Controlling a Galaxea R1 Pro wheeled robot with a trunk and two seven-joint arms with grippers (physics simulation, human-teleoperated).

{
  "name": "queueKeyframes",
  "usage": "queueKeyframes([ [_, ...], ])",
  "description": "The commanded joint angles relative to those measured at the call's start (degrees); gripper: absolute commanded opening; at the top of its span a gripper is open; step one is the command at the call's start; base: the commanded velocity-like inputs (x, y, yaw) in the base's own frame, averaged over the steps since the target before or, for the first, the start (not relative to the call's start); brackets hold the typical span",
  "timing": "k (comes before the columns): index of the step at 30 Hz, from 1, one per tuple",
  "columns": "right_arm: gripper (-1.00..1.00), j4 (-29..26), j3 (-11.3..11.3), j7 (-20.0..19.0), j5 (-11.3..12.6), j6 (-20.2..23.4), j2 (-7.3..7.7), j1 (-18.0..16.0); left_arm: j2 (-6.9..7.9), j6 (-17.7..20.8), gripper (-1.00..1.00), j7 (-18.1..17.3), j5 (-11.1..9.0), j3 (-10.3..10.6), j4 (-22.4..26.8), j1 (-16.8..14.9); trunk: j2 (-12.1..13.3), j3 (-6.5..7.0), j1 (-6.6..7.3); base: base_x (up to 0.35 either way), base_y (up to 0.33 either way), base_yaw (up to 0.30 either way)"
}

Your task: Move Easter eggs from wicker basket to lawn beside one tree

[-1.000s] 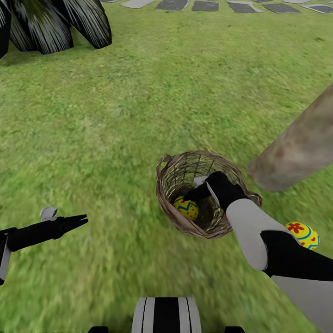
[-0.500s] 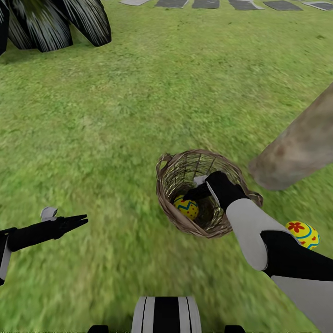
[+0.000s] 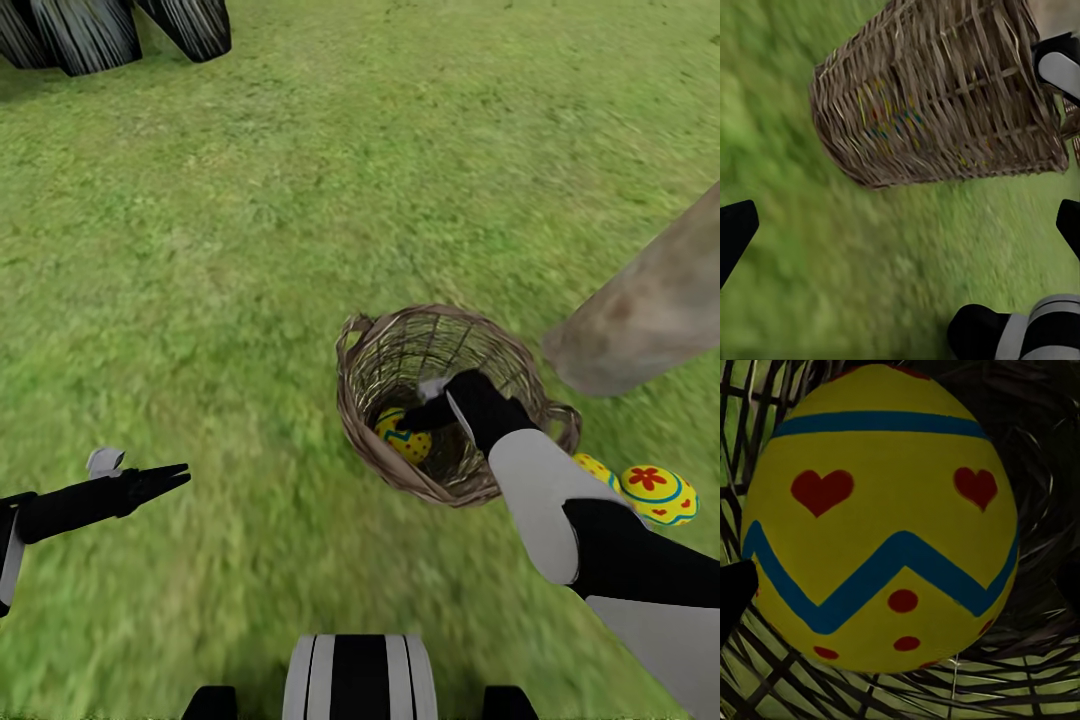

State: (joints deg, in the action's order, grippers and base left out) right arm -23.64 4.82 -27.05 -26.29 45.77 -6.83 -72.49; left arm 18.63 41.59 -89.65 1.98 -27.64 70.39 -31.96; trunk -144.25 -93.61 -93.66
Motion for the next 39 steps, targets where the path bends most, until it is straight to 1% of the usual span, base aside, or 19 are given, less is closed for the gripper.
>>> queueKeyframes([
  [1,1.00,-0.1,0.5,-0.4,-0.6,0.2,-0.05,0.0,0.00,0.6,1.00,-0.4,0.2,0.0,0.0,0.0,0.0,-0.26,-0.01,0.000,0.000,0.000],
  [14,1.00,-0.1,0.5,-0.5,-0.4,0.4,-0.29,0.0,0.00,0.6,1.00,-0.4,0.2,0.0,0.0,0.0,-0.2,-3.14,-0.35,0.000,0.000,0.000],
  [15,-1.00,-0.1,0.5,-0.5,-0.4,0.4,-0.29,0.0,0.00,0.6,1.00,-0.4,0.2,0.0,0.0,0.0,-0.2,-3.14,-0.35,0.000,0.000,0.000],
  [17,-1.00,-0.1,0.5,-0.5,-0.4,0.5,-0.29,0.0,0.00,0.6,1.00,-0.4,0.2,0.0,-0.1,0.0,-0.2,-3.14,-0.35,0.000,0.000,0.000],
  [18,-1.00,-0.1,0.5,-0.6,-0.4,0.5,-0.29,0.0,0.00,0.6,1.00,-0.4,0.2,0.0,-0.1,0.0,-0.2,-3.36,-0.37,0.000,0.000,0.000],
  [22,-1.00,-0.1,0.5,-3.1,-0.4,0.5,-0.22,0.0,0.00,0.6,1.00,-0.4,0.2,0.0,-0.1,0.0,-0.2,-3.81,-0.43,0.000,0.000,0.000],
  [24,-1.00,-0.1,0.5,-3.2,-0.4,0.5,-0.21,0.0,-0.02,0.7,1.00,-0.4,0.2,0.0,-0.1,0.0,-0.3,-4.25,-0.48,0.000,0.000,0.000],
  [26,-1.00,-0.1,0.5,-3.3,-0.5,0.5,-0.20,0.0,-0.07,0.7,1.00,-0.4,0.2,0.0,-0.2,0.0,-0.3,-4.25,-0.48,0.000,0.000,0.000],
  [27,-1.00,-0.1,0.5,-3.3,-0.5,0.5,-0.20,0.0,-0.08,0.7,1.00,-0.4,0.2,0.0,-0.2,0.0,-0.3,-4.03,-0.45,0.000,0.000,0.000],
  [29,-1.00,-0.1,0.5,-3.3,-0.5,0.5,-0.20,0.0,-0.05,0.8,1.00,-0.4,0.2,0.0,-0.1,0.0,-0.3,-4.03,-0.45,0.000,0.000,0.000],
  [34,-1.00,-0.1,0.5,-3.3,-0.5,0.5,-0.20,0.0,-0.01,0.8,1.00,-0.4,0.2,0.0,-0.1,0.0,-0.2,-3.14,-0.35,0.000,0.000,0.000],
  [36,-1.00,-0.1,0.5,-3.3,-0.5,0.5,-0.20,0.0,-0.01,0.8,1.00,-0.4,0.2,0.0,-0.1,0.0,-0.2,-3.14,-0.35,0.000,0.000,0.000],
  [39,-1.00,-0.1,0.5,-3.2,-0.5,0.5,-0.28,0.0,0.03,0.8,1.00,-0.4,0.2,0.0,0.0,0.0,-0.2,-2.70,-0.30,0.000,0.000,0.000],
])
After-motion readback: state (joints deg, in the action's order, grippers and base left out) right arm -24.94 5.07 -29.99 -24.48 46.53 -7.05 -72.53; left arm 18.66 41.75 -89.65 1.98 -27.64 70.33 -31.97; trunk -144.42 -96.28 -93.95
